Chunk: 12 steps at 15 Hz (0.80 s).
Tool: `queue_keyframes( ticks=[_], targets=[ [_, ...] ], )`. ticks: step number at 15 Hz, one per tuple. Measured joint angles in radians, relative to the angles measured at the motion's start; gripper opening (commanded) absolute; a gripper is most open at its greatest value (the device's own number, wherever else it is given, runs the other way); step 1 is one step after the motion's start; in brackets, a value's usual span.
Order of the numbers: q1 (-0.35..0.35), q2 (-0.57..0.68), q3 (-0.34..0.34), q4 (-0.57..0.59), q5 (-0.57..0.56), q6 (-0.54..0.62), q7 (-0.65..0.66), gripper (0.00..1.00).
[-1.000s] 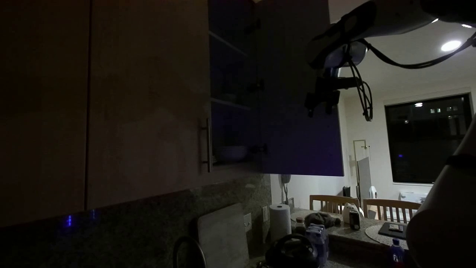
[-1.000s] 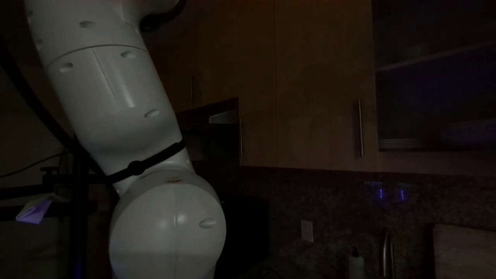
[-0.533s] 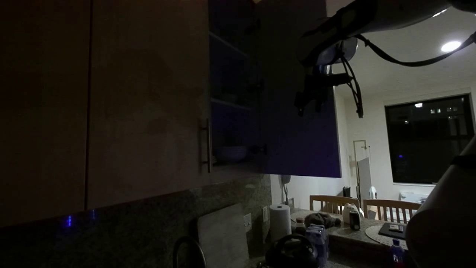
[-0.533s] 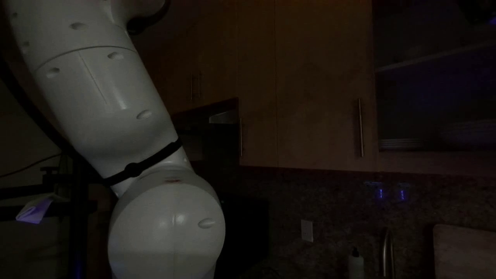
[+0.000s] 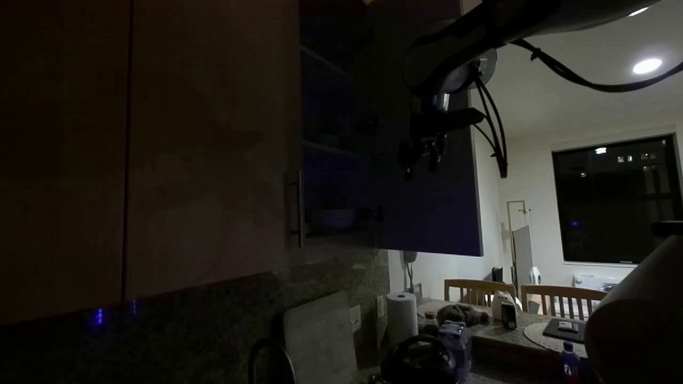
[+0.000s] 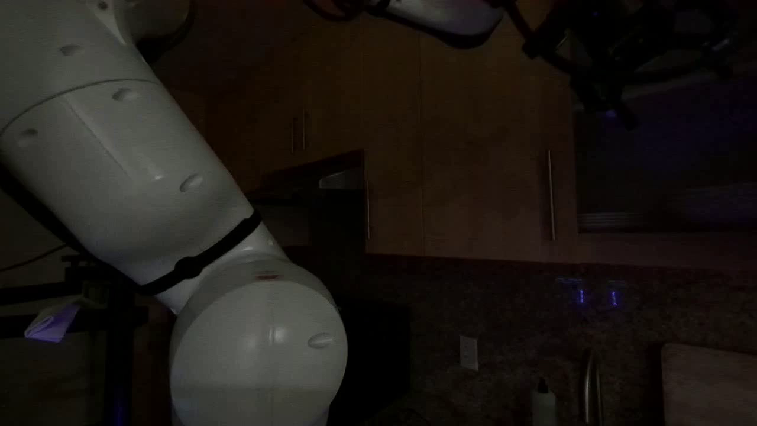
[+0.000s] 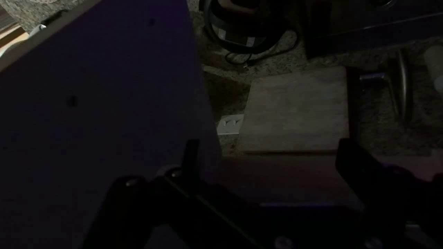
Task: Open the right door of the cabinet above the sink
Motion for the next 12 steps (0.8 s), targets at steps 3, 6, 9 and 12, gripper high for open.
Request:
queue_keyframes(
  ticks=[3, 6, 9, 12],
  targets=[
    [0.031, -0.070, 0.053, -0.093, 0.001, -0.006, 0.050, 1.00],
    [0.083, -0.119, 0.092, -0.172, 0.020, -0.028, 0.087, 1.00],
    [0.150, -0.132, 0.113, -0.213, 0.097, -0.084, 0.102, 1.00],
    [0.208, -0.131, 0.114, -0.240, 0.184, -0.111, 0.105, 1.00]
  ],
)
